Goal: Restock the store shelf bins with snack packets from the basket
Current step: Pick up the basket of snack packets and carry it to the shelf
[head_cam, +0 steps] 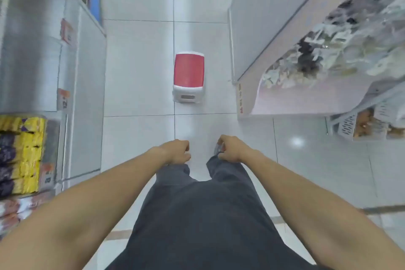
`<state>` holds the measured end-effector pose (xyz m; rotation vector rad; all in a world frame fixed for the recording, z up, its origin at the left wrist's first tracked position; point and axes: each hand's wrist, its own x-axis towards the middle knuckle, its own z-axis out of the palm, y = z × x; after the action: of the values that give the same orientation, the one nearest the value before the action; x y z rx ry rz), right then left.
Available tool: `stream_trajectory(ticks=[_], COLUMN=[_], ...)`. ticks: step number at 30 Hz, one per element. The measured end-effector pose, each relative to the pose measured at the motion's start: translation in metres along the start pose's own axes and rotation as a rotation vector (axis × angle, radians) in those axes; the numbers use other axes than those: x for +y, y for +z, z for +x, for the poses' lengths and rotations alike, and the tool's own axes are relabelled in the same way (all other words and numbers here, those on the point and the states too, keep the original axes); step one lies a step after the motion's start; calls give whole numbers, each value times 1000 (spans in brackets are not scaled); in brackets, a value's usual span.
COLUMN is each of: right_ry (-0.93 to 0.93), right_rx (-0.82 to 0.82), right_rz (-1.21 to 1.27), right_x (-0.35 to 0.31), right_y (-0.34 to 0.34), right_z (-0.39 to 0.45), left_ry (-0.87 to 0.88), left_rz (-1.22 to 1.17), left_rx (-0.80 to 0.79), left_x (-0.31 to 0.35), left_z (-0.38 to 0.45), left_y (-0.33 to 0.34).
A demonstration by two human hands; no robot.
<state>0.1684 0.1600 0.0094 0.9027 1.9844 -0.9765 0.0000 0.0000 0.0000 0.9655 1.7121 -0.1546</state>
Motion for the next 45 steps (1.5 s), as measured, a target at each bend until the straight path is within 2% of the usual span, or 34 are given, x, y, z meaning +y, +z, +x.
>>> stream_trajectory(ticks=[5, 9, 16, 23, 29, 35, 39, 45], right_ry=[92, 204, 372, 537, 636, 709, 758, 756], right_rx=[94, 176, 357, 507, 494, 519, 631, 656], right_rz=[298, 599, 877, 1131, 1238, 1334, 1412, 1421], right_x=[115, 229, 430, 581, 712, 856, 956, 1120], right_y=[11, 17, -2, -18, -41, -108, -143, -163], right_z=[-44, -73, -143, -205, -228, -281, -324, -360], left_ry=[44, 88, 271, 420, 479, 553, 606, 570], left_rz=[257, 418, 579, 748, 847, 914, 992, 1037], left_rx=[-69, -109, -142, -220, -308, -307, -341, -347], left_x=[108, 229, 464, 649, 812, 993, 1110, 1265], left_z=[44, 89, 155, 202, 269, 337, 363, 417], left_y=[7, 23, 77, 125, 157, 186, 209, 271])
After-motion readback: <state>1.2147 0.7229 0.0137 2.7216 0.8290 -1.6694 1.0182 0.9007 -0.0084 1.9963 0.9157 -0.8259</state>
